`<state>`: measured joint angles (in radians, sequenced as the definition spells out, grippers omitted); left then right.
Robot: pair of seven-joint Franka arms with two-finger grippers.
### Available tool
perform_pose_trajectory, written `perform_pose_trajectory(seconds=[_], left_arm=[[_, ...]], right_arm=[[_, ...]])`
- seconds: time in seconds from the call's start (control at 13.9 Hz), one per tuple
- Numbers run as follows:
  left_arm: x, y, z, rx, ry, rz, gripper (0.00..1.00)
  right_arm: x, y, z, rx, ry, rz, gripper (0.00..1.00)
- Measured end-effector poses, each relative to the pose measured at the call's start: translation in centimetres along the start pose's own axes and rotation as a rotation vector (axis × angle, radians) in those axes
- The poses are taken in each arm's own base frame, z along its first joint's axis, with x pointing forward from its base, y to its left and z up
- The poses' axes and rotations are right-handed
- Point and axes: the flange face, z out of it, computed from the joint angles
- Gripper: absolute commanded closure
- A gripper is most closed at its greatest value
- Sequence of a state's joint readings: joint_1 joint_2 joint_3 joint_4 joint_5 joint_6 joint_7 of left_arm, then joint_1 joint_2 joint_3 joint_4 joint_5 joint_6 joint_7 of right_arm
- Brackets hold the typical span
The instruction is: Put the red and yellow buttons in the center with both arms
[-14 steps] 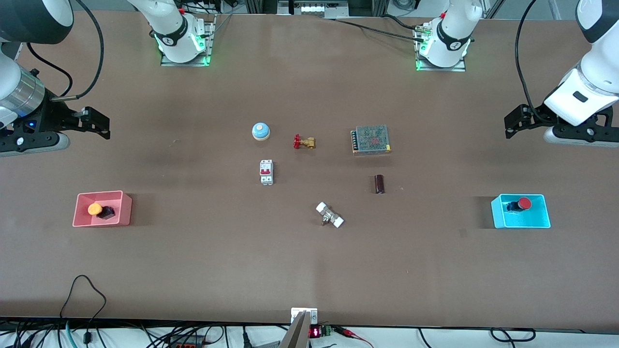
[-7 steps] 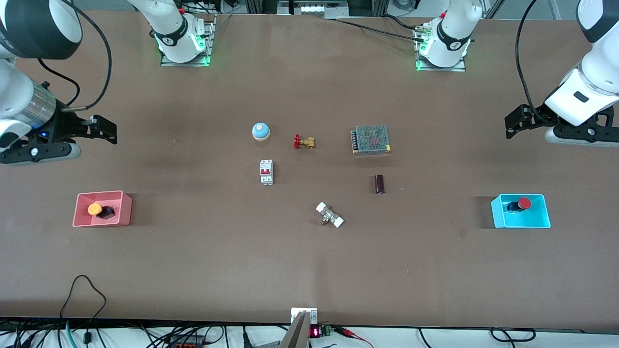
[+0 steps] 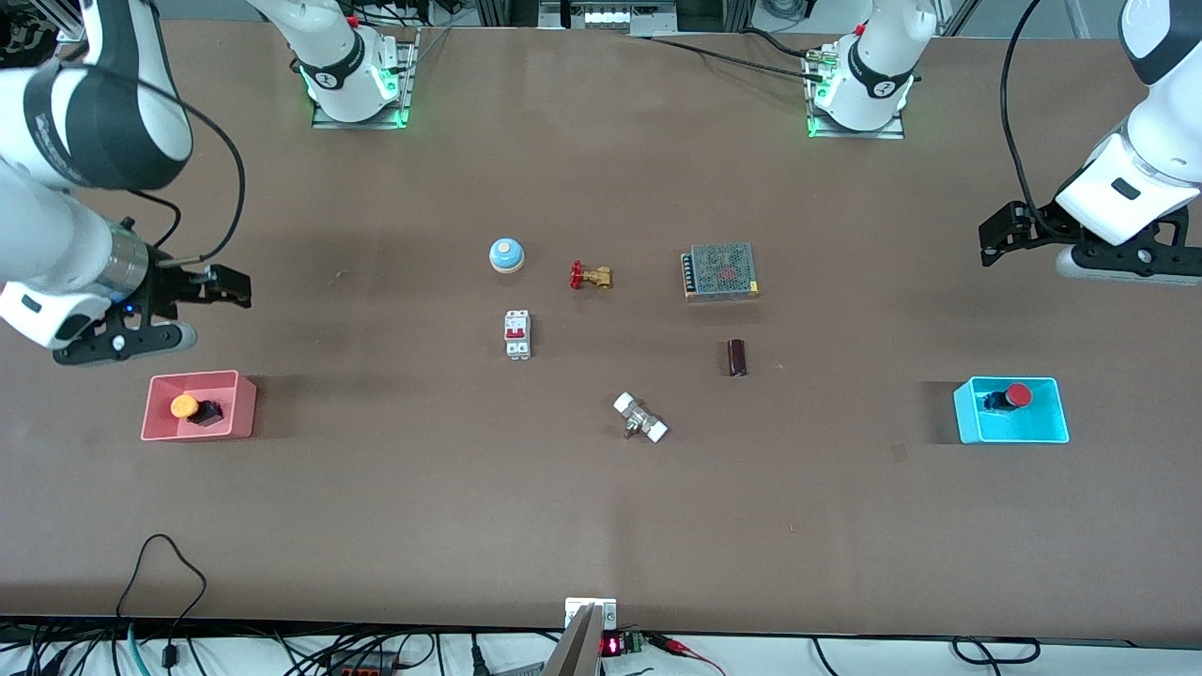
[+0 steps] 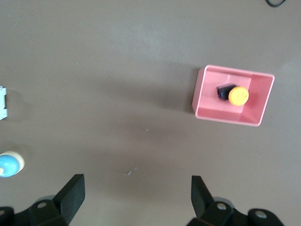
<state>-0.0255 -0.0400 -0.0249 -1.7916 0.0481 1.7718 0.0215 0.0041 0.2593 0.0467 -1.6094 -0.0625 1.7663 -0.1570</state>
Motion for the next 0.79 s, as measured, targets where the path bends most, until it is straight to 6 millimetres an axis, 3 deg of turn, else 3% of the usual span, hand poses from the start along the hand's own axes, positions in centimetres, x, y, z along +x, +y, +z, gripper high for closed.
perform_pose_trajectory(seconds=[0.14, 0.29, 0.5, 0.79], left_arm=[[0.7, -0.2, 1.3, -0.001, -0.023, -0.002, 0.0], [2.6, -1.3, 4.5, -0.003, -0.073, -0.019, 0.0], [5.4, -5.5, 10.2, -0.009, -0.135, -0.084, 0.0], [8.6, -12.6, 17.4, -0.011, -0.074, -0.095, 0.0]], right_arm=[[0.8, 2.8, 1.9, -0.021, 0.015, -0.014, 0.0], [1.4, 5.3, 3.6, -0.055, 0.037, -0.029, 0.0], [2.5, 8.3, 6.3, -0.071, 0.083, -0.069, 0.0], [3.6, 12.7, 11.5, -0.103, 0.182, -0.143, 0.0]])
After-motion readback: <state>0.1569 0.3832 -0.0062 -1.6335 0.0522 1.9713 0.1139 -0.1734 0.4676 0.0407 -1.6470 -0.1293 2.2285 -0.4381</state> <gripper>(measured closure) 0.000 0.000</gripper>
